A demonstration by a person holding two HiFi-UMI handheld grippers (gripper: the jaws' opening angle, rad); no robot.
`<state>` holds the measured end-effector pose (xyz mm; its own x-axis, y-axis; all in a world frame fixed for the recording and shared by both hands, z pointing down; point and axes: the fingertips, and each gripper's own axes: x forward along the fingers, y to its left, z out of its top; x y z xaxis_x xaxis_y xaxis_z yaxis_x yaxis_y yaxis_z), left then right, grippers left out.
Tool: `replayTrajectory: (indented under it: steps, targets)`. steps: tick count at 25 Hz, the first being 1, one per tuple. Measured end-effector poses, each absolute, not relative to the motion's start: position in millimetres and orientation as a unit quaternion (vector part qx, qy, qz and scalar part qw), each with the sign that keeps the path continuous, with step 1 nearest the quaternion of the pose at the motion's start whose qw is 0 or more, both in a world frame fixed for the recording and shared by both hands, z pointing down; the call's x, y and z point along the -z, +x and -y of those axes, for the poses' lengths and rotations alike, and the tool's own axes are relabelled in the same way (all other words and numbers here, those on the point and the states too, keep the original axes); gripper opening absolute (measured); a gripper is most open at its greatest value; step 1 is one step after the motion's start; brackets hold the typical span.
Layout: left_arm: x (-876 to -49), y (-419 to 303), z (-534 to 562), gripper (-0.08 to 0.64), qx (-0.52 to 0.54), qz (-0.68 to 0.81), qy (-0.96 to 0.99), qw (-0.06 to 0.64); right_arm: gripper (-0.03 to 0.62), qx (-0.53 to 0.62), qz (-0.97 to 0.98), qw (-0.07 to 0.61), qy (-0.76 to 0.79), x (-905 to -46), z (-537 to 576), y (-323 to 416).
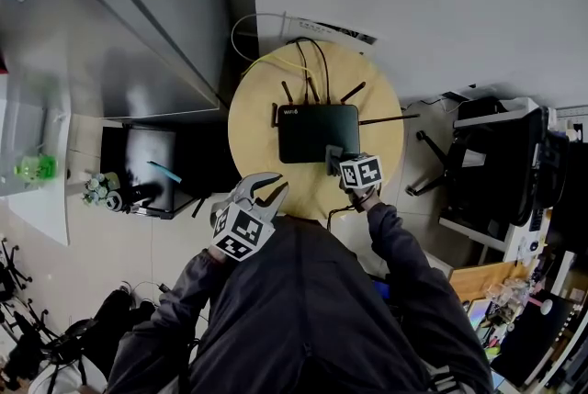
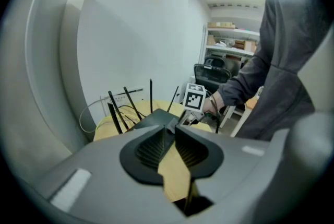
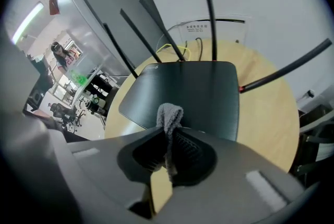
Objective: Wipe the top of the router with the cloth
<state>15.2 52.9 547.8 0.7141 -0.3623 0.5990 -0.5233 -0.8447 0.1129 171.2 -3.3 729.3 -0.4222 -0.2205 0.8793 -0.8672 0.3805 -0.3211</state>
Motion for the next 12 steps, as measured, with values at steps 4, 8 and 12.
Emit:
replayTrajectory:
  steps: [4, 8, 12]
  targets:
    - [-548, 17, -55, 0.067, -0.293, 0.239, 0.915, 0.137, 0.025, -0.423, 0.718, 0.386, 0.397, -730, 4, 207]
    - [-549, 16, -55, 0.067, -0.295, 0.238, 0.915, 0.136, 0.025, -0.426, 0.705, 0.384, 0.417, -731, 5, 231]
    - [-548, 14, -56, 0.067, -0.297, 0.239, 0.915, 0.136, 0.025, -0.425, 0.7, 0.385, 0.426, -731, 4, 242]
